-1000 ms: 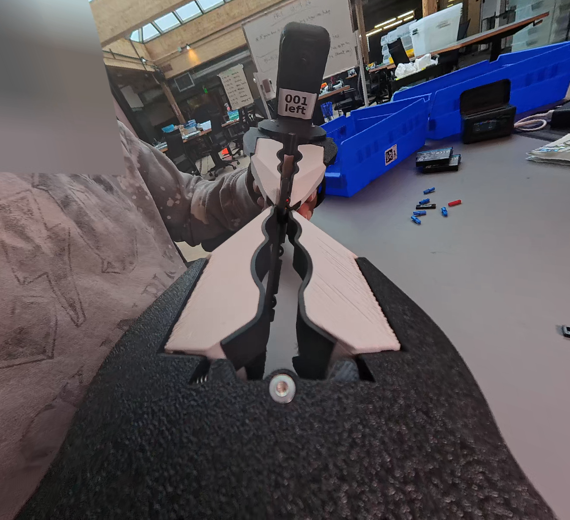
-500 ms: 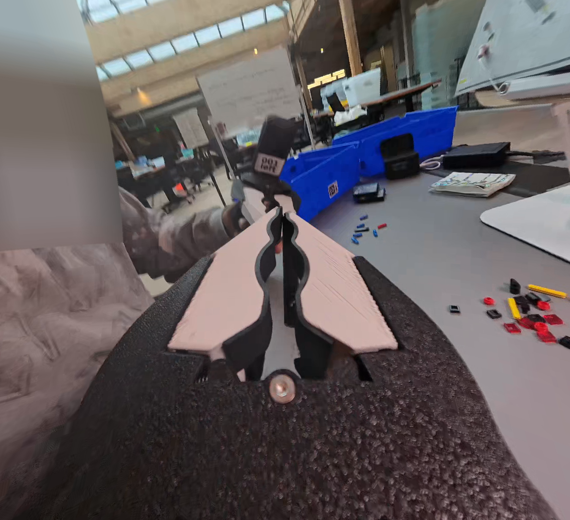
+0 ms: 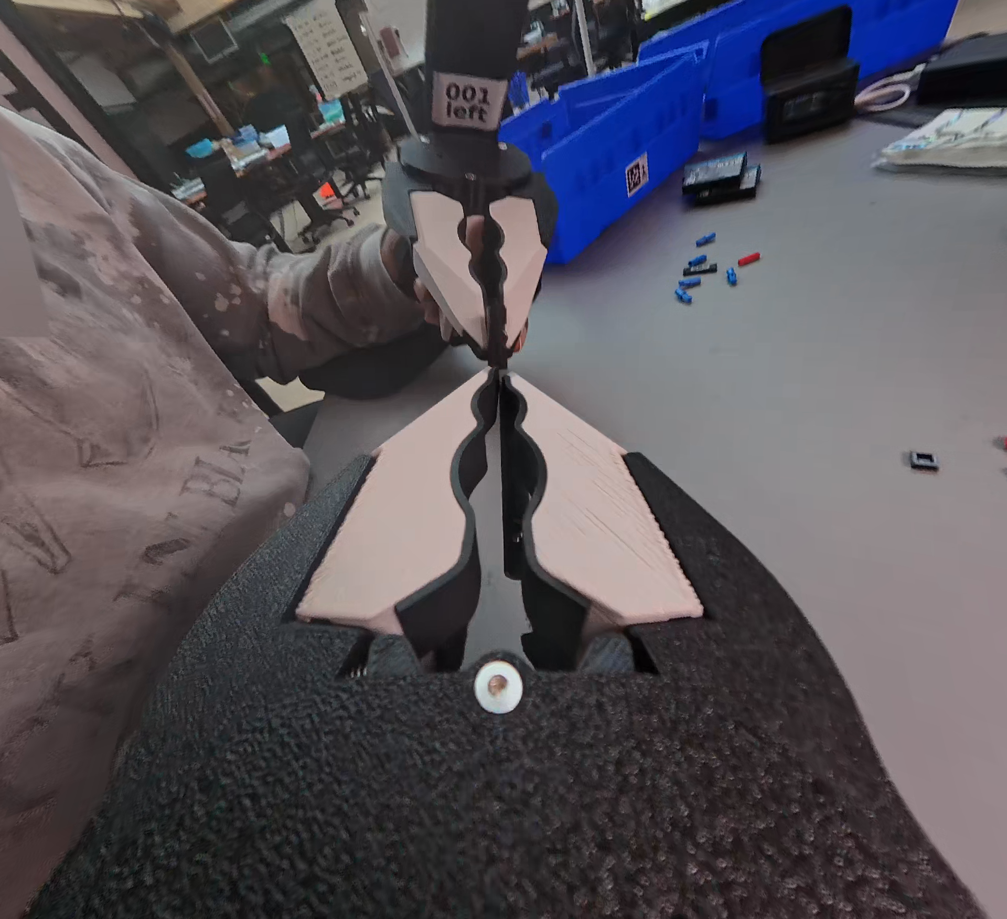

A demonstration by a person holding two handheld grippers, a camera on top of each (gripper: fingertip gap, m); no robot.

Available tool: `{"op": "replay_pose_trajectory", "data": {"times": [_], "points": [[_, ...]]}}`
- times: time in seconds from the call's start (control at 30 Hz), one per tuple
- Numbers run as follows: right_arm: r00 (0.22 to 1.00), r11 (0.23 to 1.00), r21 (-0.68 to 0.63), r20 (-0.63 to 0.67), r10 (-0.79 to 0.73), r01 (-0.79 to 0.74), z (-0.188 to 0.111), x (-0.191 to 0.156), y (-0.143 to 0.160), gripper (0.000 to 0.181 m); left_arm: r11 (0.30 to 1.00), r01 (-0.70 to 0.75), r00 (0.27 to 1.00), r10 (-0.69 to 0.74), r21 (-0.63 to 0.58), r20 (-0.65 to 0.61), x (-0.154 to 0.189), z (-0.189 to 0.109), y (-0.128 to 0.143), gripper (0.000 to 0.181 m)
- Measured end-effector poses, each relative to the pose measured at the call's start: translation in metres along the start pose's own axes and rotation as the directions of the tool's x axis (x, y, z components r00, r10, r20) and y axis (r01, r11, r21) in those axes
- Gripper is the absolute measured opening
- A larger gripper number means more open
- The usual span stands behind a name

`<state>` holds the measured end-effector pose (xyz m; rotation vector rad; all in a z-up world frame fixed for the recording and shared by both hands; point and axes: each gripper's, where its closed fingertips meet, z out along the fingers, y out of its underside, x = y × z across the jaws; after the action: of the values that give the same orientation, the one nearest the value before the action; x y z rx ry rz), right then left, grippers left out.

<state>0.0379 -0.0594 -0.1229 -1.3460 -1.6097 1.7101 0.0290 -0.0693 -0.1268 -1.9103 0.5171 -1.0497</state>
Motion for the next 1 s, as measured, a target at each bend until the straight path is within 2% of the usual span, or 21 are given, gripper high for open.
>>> {"op": "replay_pose_trajectory", "data": {"times": [0.1, 0.17, 0.27, 0.33, 0.37, 0.43, 0.53, 0.63, 0.77, 0.8, 0.87, 0.9, 0.93, 1.0], "points": [[0.998, 0.988, -0.15, -0.058, -0.039, 0.03, 0.008, 0.009, 0.028, 0.001, 0.999, -0.005, 0.999, 0.007, -0.047, 0.041, -0.007, 0.0, 0.011, 0.001], [0.995, 0.984, -0.167, -0.071, -0.074, 0.061, 0.011, 0.01, 0.029, 0.017, 0.997, -0.019, 0.998, 0.024, -0.078, 0.059, -0.009, 0.002, 0.017, 0.001], [0.997, 0.994, -0.084, -0.037, -0.072, 0.069, 0.009, 0.001, 0.012, 0.026, 0.994, -0.044, 0.997, 0.05, -0.101, 0.054, -0.006, 0.005, 0.02, 0.001], [0.996, 0.994, -0.07, -0.022, -0.083, 0.081, 0.012, -0.004, 0.009, 0.019, 0.994, -0.05, 0.998, 0.055, -0.102, 0.038, -0.002, 0.008, 0.019, 0.001], [0.996, 0.994, -0.065, -0.011, -0.092, 0.091, 0.013, -0.007, 0.01, 0.009, 0.993, -0.054, 0.998, 0.058, -0.105, 0.029, 0.0, 0.009, 0.02, 0.001], [0.992, 0.991, -0.05, -0.001, -0.126, 0.125, 0.013, -0.01, 0.006, 0.006, 0.993, -0.056, 0.998, 0.057, -0.103, 0.01, 0.005, 0.009, 0.019, 0.001], [0.995, 0.996, 0.053, 0.056, -0.079, 0.076, 0.007, -0.017, -0.013, 0.003, 1.0, -0.005, 0.998, 0.004, -0.005, -0.059, 0.016, 0.002, -0.001, 0.001], [0.992, 0.991, 0.103, 0.087, -0.093, 0.084, 0.002, -0.025, -0.025, 0.0, 0.998, -0.004, 0.997, 0.01, 0.068, -0.078, 0.022, -0.004, -0.015, 0.0], [0.992, 0.989, 0.132, 0.102, -0.079, 0.065, -0.001, -0.026, -0.028, 0.0, 0.995, -0.006, 0.997, 0.014, 0.097, -0.079, 0.024, -0.007, -0.02, 0.0], [0.993, 0.984, 0.171, 0.091, -0.071, 0.054, -0.008, -0.023, -0.034, 0.0, 0.993, 0.001, 0.998, 0.008, 0.12, -0.068, 0.021, -0.012, -0.023, 0.0], [0.999, 0.96, 0.28, 0.035, -0.021, 0.011, -0.043, -0.004, -0.052, 0.0, 0.97, 0.062, 0.997, -0.05, 0.234, -0.055, 0.007, -0.046, -0.039, 0.0], [1.0, 0.961, 0.277, -0.006, -0.021, 0.022, -0.052, 0.003, -0.051, 0.0, 0.962, 0.065, 0.998, -0.065, 0.266, -0.007, -0.005, -0.061, -0.042, 0.0], [1.0, 0.962, 0.274, -0.026, -0.015, 0.022, -0.052, 0.006, -0.049, 0.0, 0.962, 0.051, 0.997, -0.065, 0.267, 0.047, -0.015, -0.069, -0.042, 0.0], [1.0, 0.972, 0.235, -0.018, 0.0, 0.005, -0.037, 0.005, -0.042, 0.0, 0.984, 0.029, 0.983, -0.06, 0.177, 0.172, -0.036, -0.07, -0.03, 0.0]]}}
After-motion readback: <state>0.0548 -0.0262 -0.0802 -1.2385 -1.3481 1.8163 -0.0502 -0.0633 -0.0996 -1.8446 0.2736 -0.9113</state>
